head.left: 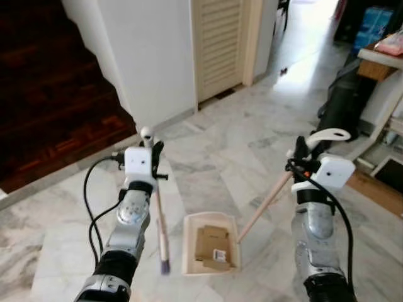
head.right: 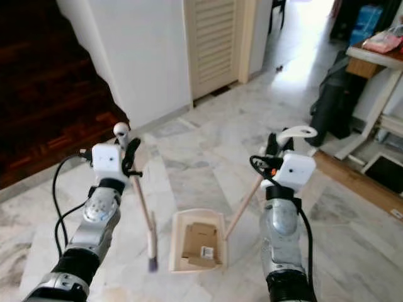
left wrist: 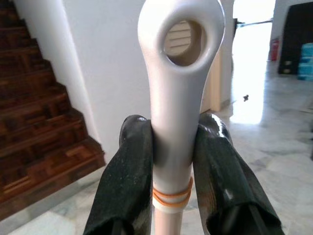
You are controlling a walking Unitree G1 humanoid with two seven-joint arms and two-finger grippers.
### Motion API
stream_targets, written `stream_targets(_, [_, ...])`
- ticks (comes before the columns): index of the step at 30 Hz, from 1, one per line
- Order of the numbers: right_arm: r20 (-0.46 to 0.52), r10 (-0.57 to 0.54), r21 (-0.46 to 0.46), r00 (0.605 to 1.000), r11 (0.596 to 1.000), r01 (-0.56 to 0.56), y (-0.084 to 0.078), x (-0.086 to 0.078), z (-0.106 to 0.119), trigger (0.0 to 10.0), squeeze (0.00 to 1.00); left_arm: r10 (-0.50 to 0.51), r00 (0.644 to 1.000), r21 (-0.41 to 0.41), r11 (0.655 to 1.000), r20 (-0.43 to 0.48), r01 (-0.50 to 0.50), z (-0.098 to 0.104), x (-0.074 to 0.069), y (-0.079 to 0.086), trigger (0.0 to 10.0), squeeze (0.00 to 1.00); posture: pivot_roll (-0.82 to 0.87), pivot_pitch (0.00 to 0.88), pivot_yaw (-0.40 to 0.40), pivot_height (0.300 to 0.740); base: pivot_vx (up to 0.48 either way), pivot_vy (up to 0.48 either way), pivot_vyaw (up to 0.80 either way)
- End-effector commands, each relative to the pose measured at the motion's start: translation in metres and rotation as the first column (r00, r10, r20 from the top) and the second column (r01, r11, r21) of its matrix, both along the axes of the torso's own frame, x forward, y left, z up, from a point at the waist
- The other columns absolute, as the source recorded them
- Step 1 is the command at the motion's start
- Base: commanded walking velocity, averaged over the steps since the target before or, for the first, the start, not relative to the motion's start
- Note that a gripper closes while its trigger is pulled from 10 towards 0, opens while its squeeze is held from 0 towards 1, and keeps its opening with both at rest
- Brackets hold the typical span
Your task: Sweep floor
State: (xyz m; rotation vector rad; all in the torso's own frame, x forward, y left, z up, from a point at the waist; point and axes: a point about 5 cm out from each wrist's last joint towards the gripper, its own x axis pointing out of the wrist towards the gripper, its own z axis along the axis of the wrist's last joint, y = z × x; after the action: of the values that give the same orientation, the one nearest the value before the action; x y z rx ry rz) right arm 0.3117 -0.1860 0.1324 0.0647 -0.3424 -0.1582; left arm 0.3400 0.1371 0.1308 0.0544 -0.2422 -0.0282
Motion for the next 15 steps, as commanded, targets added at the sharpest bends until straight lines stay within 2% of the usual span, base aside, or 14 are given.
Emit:
stream_targets(1, [0.066, 0.022, -0.010, 0.998, 1.000, -0.022, 0.0078, 0.0024, 0.0155, 10.0, 0.00, 0.025, 0.999, 0.004, 1.000, 0.025, -0.025, 0.0078, 0.0027, 0.0095, 10.0, 0.00, -0.17, 0.000, 0.093, 0.740, 0.000, 0.277, 0.00])
stream_targets(15, [0.058, 0.022, -0.006, 0.998, 1.000, -0.021, 0.0105, 0.0033, 0.0136, 10.0, 0.00, 0.010, 1.000, 0.012, 1.000, 0.027, -0.010, 0.0100, 0.0051, 0.0090, 10.0, 0.00, -0.18, 0.000, 0.110, 0.740, 0.000, 0.294, 0.00])
